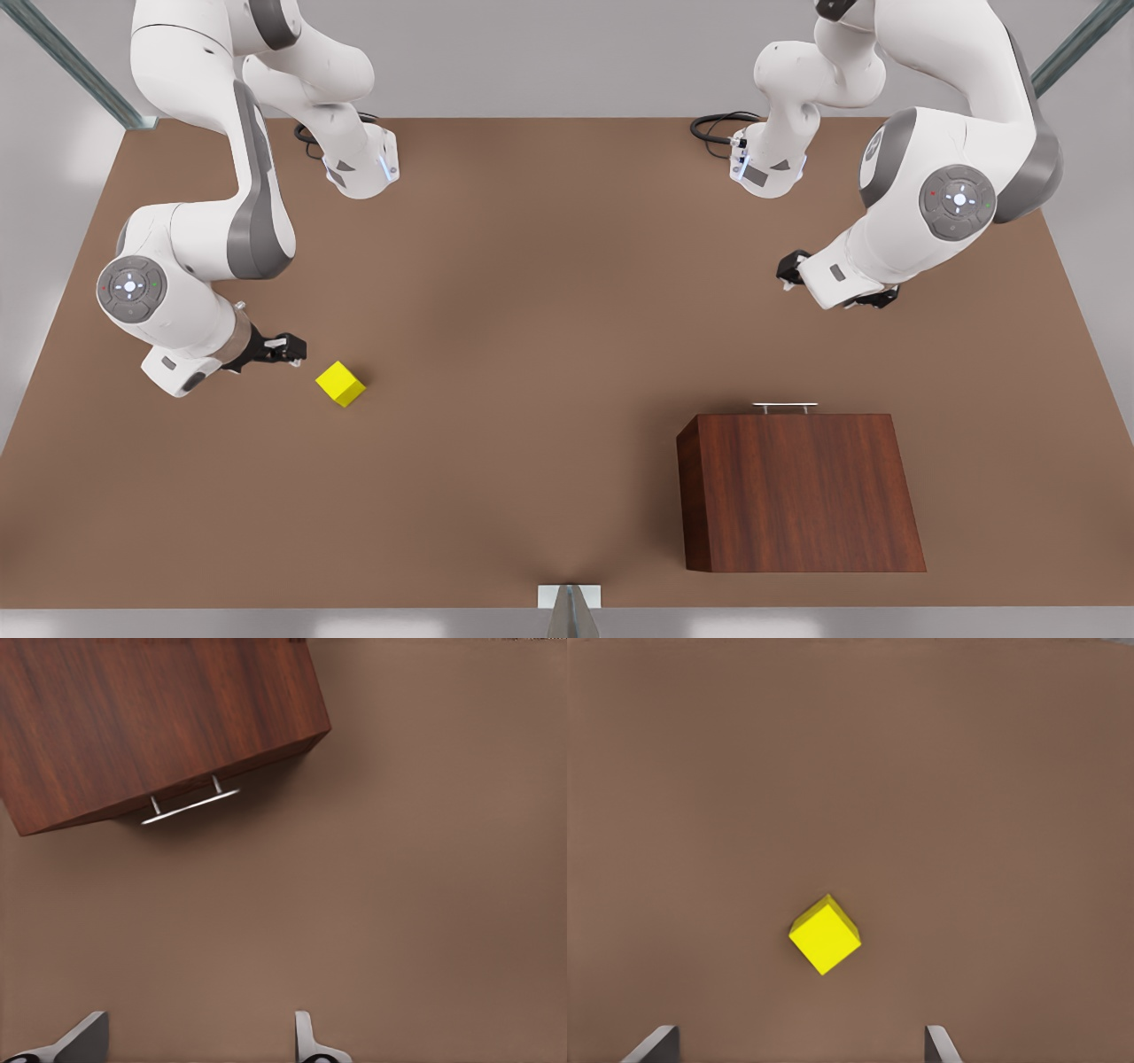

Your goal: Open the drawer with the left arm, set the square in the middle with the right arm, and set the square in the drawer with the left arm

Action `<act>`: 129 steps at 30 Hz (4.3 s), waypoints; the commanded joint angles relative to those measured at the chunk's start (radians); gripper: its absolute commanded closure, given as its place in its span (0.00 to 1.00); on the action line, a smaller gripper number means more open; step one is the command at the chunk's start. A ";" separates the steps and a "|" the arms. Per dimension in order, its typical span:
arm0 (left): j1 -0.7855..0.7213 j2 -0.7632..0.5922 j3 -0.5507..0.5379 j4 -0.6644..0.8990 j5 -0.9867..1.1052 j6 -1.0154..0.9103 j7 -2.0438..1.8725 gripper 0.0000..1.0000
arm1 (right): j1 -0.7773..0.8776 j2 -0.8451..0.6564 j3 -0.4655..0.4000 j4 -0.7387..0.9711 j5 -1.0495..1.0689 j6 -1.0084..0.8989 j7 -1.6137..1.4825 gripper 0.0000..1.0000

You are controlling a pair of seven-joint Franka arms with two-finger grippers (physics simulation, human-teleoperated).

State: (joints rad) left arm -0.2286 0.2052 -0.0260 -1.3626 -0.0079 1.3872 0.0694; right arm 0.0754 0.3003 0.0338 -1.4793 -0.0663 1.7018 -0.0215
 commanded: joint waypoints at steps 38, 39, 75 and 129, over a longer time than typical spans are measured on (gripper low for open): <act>0.049 -0.001 0.003 -0.829 0.315 1.466 1.733 0.06 | -0.124 0.181 0.011 -0.352 0.223 0.466 0.689 0.00; 0.048 -0.001 0.003 -0.831 0.315 1.466 1.725 0.06 | -0.124 0.181 0.011 -0.352 0.224 0.466 0.689 0.00; 0.048 0.014 0.081 -0.914 0.304 1.514 0.929 0.06 | -0.106 0.140 0.052 -0.550 0.134 0.634 0.864 0.00; -0.014 -0.044 0.084 -0.960 0.306 1.348 0.908 0.14 | -0.121 0.247 0.072 -0.509 0.200 0.694 0.696 0.00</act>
State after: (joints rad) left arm -0.2407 0.1635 0.0585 -2.3225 0.2982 2.7781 0.9874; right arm -0.0456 0.5485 0.1058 -1.9889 0.1350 2.3947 0.7186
